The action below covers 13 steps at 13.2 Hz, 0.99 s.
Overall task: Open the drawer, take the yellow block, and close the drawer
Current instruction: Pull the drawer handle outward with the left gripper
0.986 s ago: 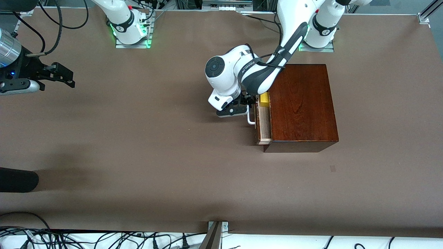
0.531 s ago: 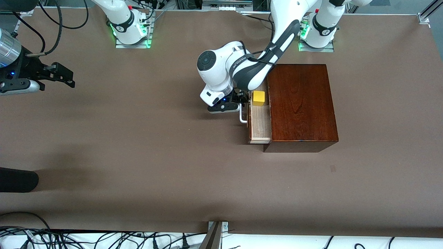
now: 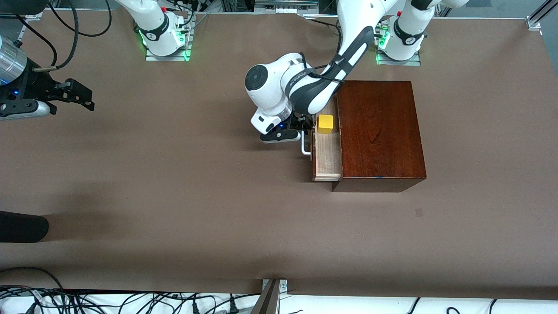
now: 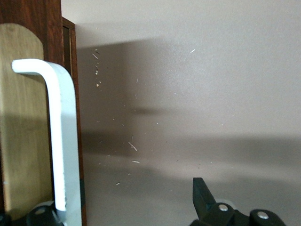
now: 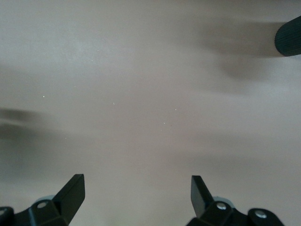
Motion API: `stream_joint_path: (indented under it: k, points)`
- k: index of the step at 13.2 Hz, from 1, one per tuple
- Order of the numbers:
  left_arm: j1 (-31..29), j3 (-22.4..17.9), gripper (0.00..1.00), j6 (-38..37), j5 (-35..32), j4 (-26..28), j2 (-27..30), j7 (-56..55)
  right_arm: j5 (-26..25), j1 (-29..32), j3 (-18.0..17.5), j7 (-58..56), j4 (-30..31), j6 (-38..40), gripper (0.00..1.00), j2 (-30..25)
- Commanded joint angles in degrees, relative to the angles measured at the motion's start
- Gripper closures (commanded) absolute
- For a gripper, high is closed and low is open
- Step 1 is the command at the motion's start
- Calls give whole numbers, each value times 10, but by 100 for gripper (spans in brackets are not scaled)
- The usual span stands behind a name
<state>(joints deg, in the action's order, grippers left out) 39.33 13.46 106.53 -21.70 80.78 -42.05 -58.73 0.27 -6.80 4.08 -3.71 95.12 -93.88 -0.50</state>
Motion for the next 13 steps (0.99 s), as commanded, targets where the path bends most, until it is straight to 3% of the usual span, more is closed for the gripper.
stream_joint_path:
  k: [1, 8, 13]
  points:
    - [27, 10, 0, -25, -10, -38, -26, 5, -4, 7, -6, 3, -13, 10, 0, 4]
    - [26, 9, 0, -69, 0, -88, -26, 31, -4, 7, -6, 3, -13, 11, 0, 4]
    - [30, 9, 0, -88, -2, -89, -23, 37, -4, 7, -6, 3, -13, 11, 0, 4]
